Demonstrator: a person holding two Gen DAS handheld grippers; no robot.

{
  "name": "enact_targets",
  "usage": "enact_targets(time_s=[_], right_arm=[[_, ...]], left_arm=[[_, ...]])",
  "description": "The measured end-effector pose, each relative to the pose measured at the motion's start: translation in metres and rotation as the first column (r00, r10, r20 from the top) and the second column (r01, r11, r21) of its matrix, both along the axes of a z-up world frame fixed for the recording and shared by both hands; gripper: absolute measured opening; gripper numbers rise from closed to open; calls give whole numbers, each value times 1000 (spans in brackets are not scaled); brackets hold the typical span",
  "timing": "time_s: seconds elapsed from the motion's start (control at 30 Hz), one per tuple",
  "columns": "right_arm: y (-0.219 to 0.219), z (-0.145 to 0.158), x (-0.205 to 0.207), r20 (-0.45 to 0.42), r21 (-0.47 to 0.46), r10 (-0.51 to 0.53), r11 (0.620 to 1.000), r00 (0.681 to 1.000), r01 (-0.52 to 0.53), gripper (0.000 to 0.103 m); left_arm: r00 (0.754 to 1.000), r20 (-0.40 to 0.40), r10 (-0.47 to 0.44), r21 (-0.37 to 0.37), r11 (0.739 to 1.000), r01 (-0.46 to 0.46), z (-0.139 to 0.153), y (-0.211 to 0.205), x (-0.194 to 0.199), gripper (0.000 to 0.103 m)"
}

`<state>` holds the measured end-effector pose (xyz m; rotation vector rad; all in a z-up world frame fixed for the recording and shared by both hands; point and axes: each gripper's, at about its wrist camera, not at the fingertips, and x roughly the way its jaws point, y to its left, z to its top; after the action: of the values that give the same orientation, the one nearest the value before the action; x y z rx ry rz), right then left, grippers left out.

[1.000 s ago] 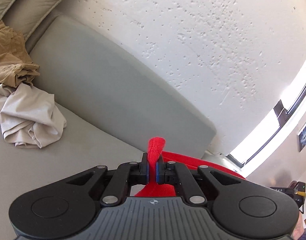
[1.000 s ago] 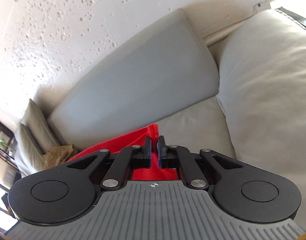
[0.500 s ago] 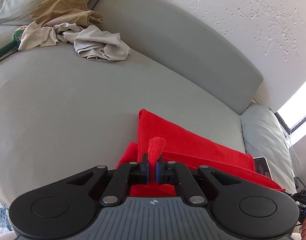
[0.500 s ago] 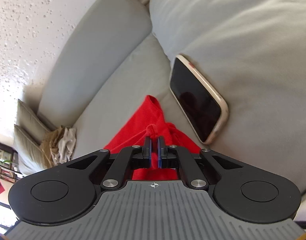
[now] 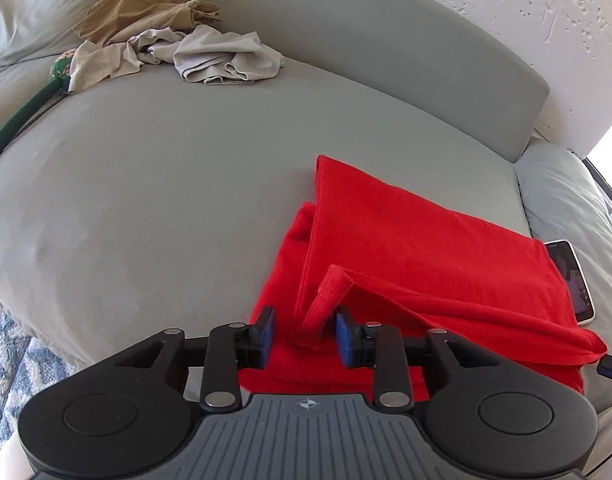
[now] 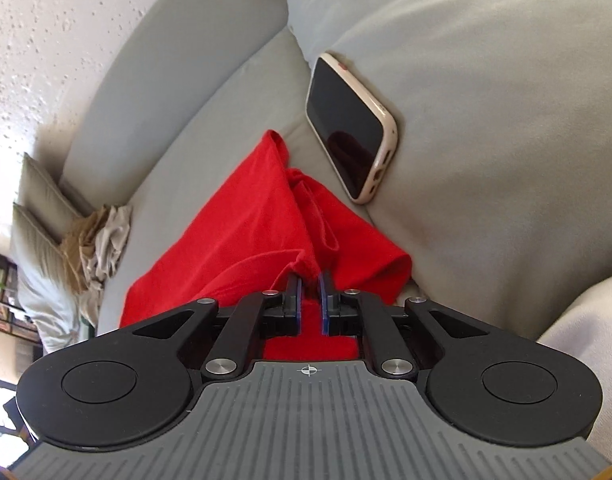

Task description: Fold clothes

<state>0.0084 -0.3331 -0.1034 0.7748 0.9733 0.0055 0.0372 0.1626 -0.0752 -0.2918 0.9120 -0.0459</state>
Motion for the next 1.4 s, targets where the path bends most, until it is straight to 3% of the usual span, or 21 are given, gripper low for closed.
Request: enact_targets(time_s=[0.1, 0.2, 0.37, 0.43, 0.6, 0.7, 0.77, 0.8, 0.83, 0.87, 0.93, 1.03, 1.13, 1.17, 1.27, 1.4], right_arm=[[-9, 18, -22, 58, -23, -65, 998, 996, 66, 19], [-17, 37, -43, 128, -37, -125, 991, 984, 131, 39], [2, 46, -15, 126, -112, 15, 994, 992, -1, 39], [20, 38, 9, 93, -119, 94, 990, 991, -82, 39], [57, 7, 64, -14, -120, 166, 979, 986, -167, 39], [66, -7, 79, -86, -86, 202, 974, 976, -210, 38], [65, -7, 73, -117, -48, 262, 962, 958, -269, 42], [65, -6, 68, -136, -28, 308, 949, 942, -314, 50], [63, -4, 60, -152, -6, 348, 936, 925, -353, 51], [59, 0, 50, -151, 9, 374, 926, 915, -377, 51], [47, 12, 25, -112, -15, 375, 925, 920, -379, 51], [23, 32, -6, -1, -67, 302, 951, 953, -302, 55], [3, 37, -24, 97, -53, 174, 984, 980, -170, 55], [-1, 35, -26, 113, -32, 143, 990, 983, -140, 54], [4, 22, -16, 118, 21, 124, 992, 985, -127, 46], [29, 4, 18, 72, 47, 169, 984, 983, -173, 42]], left_arm=[[995, 73, 63, -2, 998, -63, 17, 12, -28, 39], [989, 135, 66, -20, 998, -64, 31, 14, -42, 35], [974, 216, -73, 12, 997, 72, 41, -21, -19, 33], [971, 205, -121, 47, 992, 113, 35, -42, 5, 35], [983, 62, -174, 153, 975, 163, 1, -78, 61, 34], [957, -98, -274, 131, 949, 286, -12, -78, 61, 25], [927, -128, -353, 111, 924, 367, -5, -71, 38, 25], [926, -115, -359, 104, 923, 370, 3, -64, 22, 25], [926, -103, -364, 96, 922, 374, 11, -56, 6, 25], [926, -88, -367, 89, 923, 375, 18, -48, -9, 25], [954, -11, -300, 51, 953, 300, 33, -25, -34, 28], [991, 83, -105, -73, 991, 111, 42, 10, -55, 35], [993, 86, 75, -198, 978, -57, 32, 25, -61, 35], [992, 89, 93, -216, 974, -72, 29, 21, -59, 35], [993, 116, 17, -205, 979, 7, 25, -6, -41, 35], [977, 171, -126, -91, 986, 143, 20, -61, -3, 37]])
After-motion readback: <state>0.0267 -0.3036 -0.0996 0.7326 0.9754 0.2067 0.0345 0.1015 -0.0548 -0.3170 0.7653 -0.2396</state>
